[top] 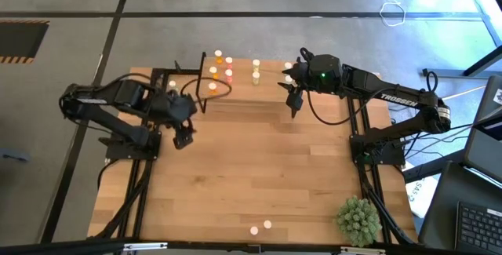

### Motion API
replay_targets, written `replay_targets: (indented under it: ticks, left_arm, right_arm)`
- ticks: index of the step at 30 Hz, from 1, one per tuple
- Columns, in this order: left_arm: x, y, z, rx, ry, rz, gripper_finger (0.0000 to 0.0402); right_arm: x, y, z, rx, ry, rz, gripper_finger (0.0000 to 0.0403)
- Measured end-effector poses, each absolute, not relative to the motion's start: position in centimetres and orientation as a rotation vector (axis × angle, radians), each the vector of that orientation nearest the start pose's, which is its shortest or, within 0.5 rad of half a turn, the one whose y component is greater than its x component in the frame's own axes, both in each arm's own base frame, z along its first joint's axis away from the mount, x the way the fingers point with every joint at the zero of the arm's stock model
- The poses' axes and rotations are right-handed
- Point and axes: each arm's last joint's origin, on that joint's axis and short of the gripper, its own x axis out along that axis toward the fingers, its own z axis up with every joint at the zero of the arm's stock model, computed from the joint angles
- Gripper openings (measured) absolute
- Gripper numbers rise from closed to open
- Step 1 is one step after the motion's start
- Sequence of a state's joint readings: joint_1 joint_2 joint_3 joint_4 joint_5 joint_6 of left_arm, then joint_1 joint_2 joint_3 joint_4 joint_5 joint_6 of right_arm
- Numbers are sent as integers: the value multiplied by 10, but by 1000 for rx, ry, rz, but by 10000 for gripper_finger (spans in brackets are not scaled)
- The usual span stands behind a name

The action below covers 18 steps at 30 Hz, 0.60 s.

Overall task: Pick and place medicine bottles onto shelf by color
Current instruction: Put the yellow pill bottle on the shelf aligned with the other yellow pill bottles

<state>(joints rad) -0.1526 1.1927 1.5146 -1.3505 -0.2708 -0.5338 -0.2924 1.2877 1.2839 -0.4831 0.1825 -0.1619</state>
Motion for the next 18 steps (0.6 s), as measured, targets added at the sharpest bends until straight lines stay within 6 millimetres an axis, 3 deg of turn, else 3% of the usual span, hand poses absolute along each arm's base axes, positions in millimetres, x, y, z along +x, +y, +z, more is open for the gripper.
replay_targets:
  ticks: [8,12,18]
  left_arm:
    - [186,-54,406,-366,799,386,269]
    - [182,-64,407,-379,750,412,269]
    - [180,-74,402,-339,716,430,269]
  right_arm:
    - [263,-83,370,-130,533,-367,202]
    - [261,-76,366,-112,573,-163,202]
    - [257,-47,358,-9,618,282,202]
